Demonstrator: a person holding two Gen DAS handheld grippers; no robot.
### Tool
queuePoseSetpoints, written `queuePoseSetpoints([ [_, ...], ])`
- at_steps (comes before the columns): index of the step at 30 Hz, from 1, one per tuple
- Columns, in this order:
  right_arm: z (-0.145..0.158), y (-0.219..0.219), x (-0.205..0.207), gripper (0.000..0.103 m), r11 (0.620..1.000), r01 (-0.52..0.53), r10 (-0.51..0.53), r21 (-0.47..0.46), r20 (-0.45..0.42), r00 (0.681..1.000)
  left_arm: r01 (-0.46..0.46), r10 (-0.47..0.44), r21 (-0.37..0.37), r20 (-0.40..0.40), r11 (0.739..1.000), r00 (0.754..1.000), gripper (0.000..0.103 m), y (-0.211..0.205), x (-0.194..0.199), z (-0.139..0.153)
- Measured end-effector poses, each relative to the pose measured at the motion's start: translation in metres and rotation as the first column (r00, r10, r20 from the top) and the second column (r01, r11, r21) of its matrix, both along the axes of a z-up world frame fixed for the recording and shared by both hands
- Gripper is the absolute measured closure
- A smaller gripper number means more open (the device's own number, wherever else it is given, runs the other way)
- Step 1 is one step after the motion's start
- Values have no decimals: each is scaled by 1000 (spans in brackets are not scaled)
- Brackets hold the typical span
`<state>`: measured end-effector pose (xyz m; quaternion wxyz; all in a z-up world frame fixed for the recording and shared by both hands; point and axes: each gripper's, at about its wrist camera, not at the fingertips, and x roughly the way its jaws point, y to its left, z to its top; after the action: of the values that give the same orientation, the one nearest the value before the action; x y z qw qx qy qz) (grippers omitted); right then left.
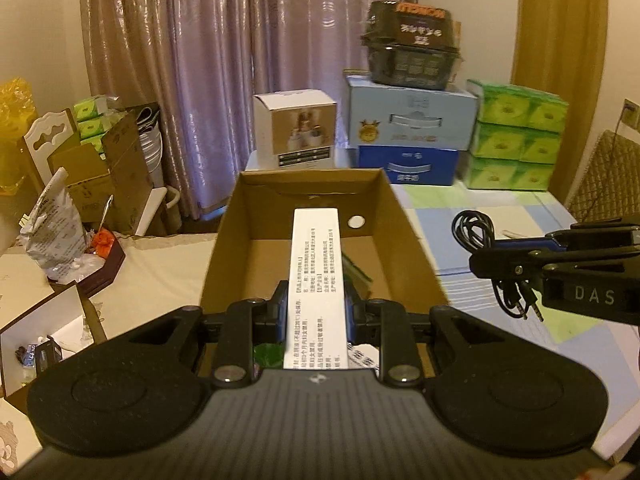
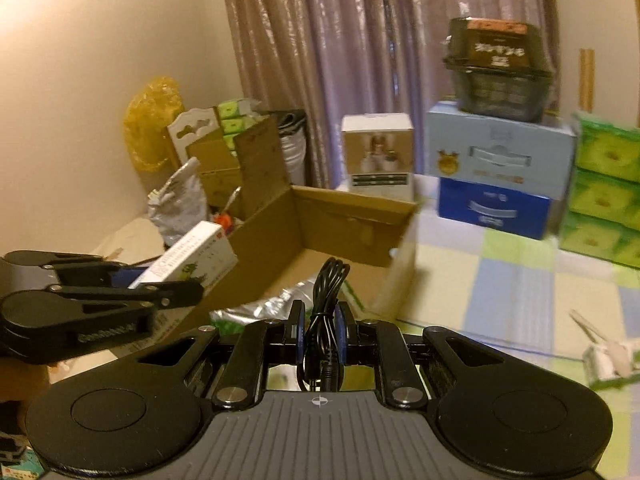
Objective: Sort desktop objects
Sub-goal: 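Lower white box into cardboard box with left tool while right tool lowers cable inside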
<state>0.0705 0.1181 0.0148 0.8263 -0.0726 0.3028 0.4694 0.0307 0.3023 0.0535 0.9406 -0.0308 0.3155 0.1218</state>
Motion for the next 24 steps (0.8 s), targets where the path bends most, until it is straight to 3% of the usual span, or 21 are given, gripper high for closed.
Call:
queuePoseSetpoints([
  [6, -14, 27, 12, 91, 1000, -13, 13, -6, -32, 999, -11, 12, -43, 8, 999, 1000, 81, 21, 22, -14],
  [8, -18, 31, 15, 91, 1000, -15, 14, -8, -42, 999, -17, 18, -51, 11, 999, 1000, 68, 27, 27, -17],
  [9, -20, 32, 16, 91, 1000, -16, 15, -8, -49, 999, -21, 21, -46, 12, 999, 1000, 68, 28, 27, -18],
  [22, -30, 38, 24, 91, 1000, -16, 19, 23, -103, 995, -63, 65, -75, 18, 995, 998, 61, 36, 5, -22],
  [23, -29, 38, 25, 89, 999, -22, 26, 40, -109, 994, -64, 65, -74, 16, 995, 998, 60, 35, 4, -22],
  [24, -27, 39, 26, 79, 999, -25, 30, 48, -111, 993, -66, 67, -73, 15, 995, 998, 59, 34, 3, -23],
])
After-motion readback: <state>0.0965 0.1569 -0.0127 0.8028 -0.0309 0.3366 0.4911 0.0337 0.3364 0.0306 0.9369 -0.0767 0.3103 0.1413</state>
